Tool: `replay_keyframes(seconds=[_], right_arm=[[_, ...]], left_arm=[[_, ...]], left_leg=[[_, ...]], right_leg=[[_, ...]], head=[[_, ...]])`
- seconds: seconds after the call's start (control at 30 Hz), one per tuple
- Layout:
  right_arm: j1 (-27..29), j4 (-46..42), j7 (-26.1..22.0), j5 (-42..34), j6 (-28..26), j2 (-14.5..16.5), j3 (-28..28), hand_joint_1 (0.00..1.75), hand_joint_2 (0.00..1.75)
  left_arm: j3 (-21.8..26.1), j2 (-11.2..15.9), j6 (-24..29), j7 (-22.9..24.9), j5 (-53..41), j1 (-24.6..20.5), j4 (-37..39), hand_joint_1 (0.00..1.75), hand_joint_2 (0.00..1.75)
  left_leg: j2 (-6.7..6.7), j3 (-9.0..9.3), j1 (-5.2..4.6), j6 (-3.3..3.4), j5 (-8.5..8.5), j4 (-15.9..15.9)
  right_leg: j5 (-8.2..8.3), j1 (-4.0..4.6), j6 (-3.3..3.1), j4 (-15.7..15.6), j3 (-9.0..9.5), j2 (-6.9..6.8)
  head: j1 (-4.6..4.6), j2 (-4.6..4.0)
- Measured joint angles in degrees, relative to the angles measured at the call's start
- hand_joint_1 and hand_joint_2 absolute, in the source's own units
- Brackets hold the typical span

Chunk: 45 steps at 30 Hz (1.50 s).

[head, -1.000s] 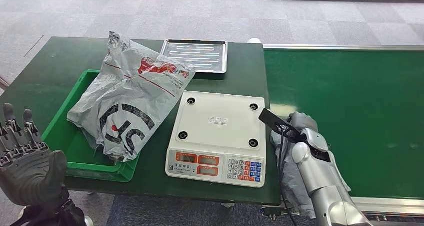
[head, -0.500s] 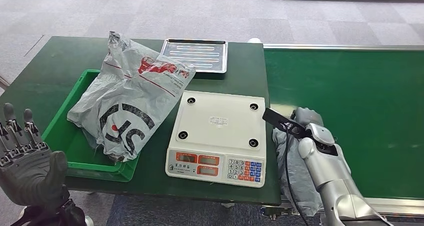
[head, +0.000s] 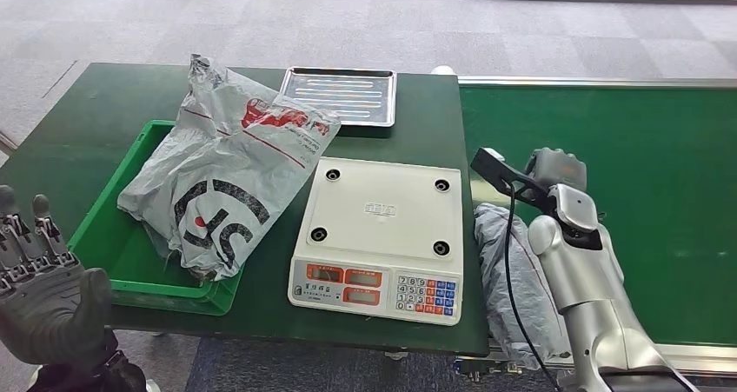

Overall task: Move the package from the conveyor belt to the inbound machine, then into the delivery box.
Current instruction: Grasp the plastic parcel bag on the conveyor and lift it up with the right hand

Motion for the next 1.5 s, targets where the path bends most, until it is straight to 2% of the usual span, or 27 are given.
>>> replay_keyframes(seconds=[0.1, 0.3, 0.6, 0.73, 0.83, 0.93, 1.03, 1.17, 1.27, 1.37, 1.43, 1.5], right_arm=[[-0.7, -6.1, 0.8, -0.1, -2.9, 0.0, 0.0, 1.75, 1.75], [-1.6, -15.5, -0.1, -1.4, -13.4, 0.0, 0.0, 1.75, 1.75], [-2.0, -20.0, -0.5, -1.7, -14.7, 0.0, 0.0, 1.71, 1.75], [-2.5, -20.2, -1.0, -1.6, -14.9, 0.1, 0.1, 0.00, 1.75], [-4.5, -17.8, 0.3, 0.4, -6.5, 0.3, 1.7, 0.00, 1.75], [-7.6, -9.0, 2.3, 3.7, 1.2, 0.4, 5.0, 0.00, 1.75], [-9.8, 1.9, 3.3, 5.3, 1.9, 0.0, 8.1, 0.00, 1.75], [-11.2, 11.3, 3.3, 5.6, 1.0, -0.7, 10.1, 0.00, 1.75], [-12.3, 15.1, 3.3, 5.7, 1.0, -0.9, 11.0, 0.00, 1.75], [-12.9, 17.8, 4.9, 6.3, 3.9, -1.5, 11.6, 0.00, 1.75], [-12.9, 19.8, 6.6, 6.7, 5.8, -2.4, 11.7, 0.00, 1.75], [-12.8, 22.1, 7.6, 7.0, 5.2, -3.7, 11.7, 0.00, 1.75]], left_arm=[[0.0, 0.0, 1.0, -0.2, 0.3, 0.1, -0.2, 0.00, 1.75], [0.0, 0.0, 1.8, -0.2, 0.4, 0.0, 0.0, 0.00, 1.75], [0.0, 0.0, 2.3, -0.2, 0.4, -0.1, 0.2, 0.00, 1.75], [0.0, 0.1, 2.5, -0.2, 0.5, -0.4, 0.5, 0.00, 1.75], [-0.2, 0.2, 2.6, -0.3, 0.6, -0.8, 0.9, 0.00, 1.75], [-0.3, 0.3, 2.6, -0.2, 1.0, -1.5, 1.4, 0.00, 1.75], [-0.4, 0.4, 2.7, -0.2, 1.4, -1.8, 2.0, 0.00, 1.75], [-0.4, 0.4, 2.9, -0.2, 1.5, -1.9, 2.7, 0.00, 1.75], [-0.5, 0.4, 3.1, -0.2, 1.5, -2.0, 3.2, 0.00, 1.75], [-0.5, 0.4, 3.2, -0.2, 1.5, -2.1, 3.6, 0.00, 1.75], [-0.8, 0.4, 3.2, -0.2, 1.5, -2.3, 3.9, 0.00, 1.75], [-1.1, 0.5, 3.2, -0.1, 1.6, -2.4, 4.3, 0.00, 1.75]], left_leg=[[0.01, 0.01, 0.00, 0.00, 0.00, 0.0], [0.01, 0.02, 0.00, 0.00, 0.00, 0.0], [0.01, 0.03, 0.00, 0.00, 0.00, 0.0], [0.00, 0.01, 0.00, 0.00, 0.00, 0.0], [0.06, 0.03, 0.00, -0.01, 0.00, 0.0], [0.07, 0.08, 0.01, 0.00, 0.03, 0.0], [-0.19, 0.07, 0.01, 0.03, 0.11, 0.0], [-0.38, 0.03, 0.01, 0.05, 0.14, 0.0], [-0.30, 0.04, 0.01, 0.07, 0.11, 0.0], [-0.31, 0.04, 0.01, 0.08, 0.10, 0.0], [-0.37, 0.02, 0.01, 0.10, 0.09, 0.0], [-0.41, -0.01, 0.01, 0.11, 0.09, 0.0]], right_leg=[[0.00, 0.03, 0.00, 0.0, 0.00, 0.00], [-0.01, 0.05, 0.00, 0.0, -0.01, 0.01], [0.00, 0.04, 0.00, 0.0, 0.01, 0.01], [0.00, 0.05, 0.00, 0.0, 0.02, 0.01], [0.00, 0.06, 0.00, 0.0, 0.02, 0.05], [0.01, 0.07, 0.00, 0.0, 0.03, 0.05], [0.01, 0.07, 0.00, 0.0, 0.11, -0.25], [0.01, 0.03, 0.01, 0.0, 0.15, -0.44], [0.01, 0.02, 0.01, 0.0, 0.10, -0.34], [-0.01, 0.02, 0.02, 0.0, 0.07, -0.35], [-0.02, 0.01, 0.03, 0.0, 0.07, -0.44], [-0.02, -0.01, 0.04, 0.0, 0.09, -0.49]], head=[[-0.01, 0.00], [-0.01, 0.00], [-0.01, 0.00], [-0.01, 0.00], [0.01, 0.00], [-0.01, 0.00], [-0.01, 0.00], [0.00, 0.00], [0.00, 0.00], [-0.01, 0.00], [-0.01, 0.00], [-0.01, 0.00]])
